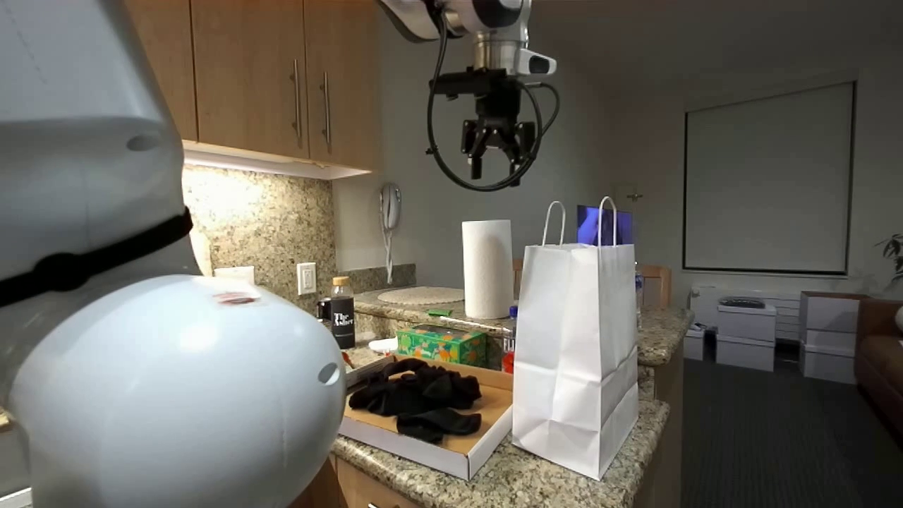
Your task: Place the black socks inside the white bag
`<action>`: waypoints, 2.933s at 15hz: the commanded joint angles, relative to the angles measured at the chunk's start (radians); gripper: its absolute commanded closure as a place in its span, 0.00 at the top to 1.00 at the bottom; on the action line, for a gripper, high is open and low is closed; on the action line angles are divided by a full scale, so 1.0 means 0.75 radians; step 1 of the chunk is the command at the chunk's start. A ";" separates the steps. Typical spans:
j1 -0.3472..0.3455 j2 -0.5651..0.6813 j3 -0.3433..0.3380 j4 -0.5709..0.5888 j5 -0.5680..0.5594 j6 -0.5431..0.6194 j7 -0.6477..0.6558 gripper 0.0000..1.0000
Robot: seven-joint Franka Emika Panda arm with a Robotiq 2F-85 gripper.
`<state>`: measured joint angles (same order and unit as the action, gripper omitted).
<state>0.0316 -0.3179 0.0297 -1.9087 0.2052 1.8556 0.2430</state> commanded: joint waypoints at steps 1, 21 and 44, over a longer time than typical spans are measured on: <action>0.076 0.038 0.063 -0.042 0.033 -0.021 -0.123 1.00; 0.222 0.505 0.224 -0.293 -0.145 0.414 -0.147 1.00; 0.266 0.783 0.129 -0.411 -0.301 0.899 0.236 0.75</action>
<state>0.2157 0.2469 0.1429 -2.2255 -0.0162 2.5115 0.3846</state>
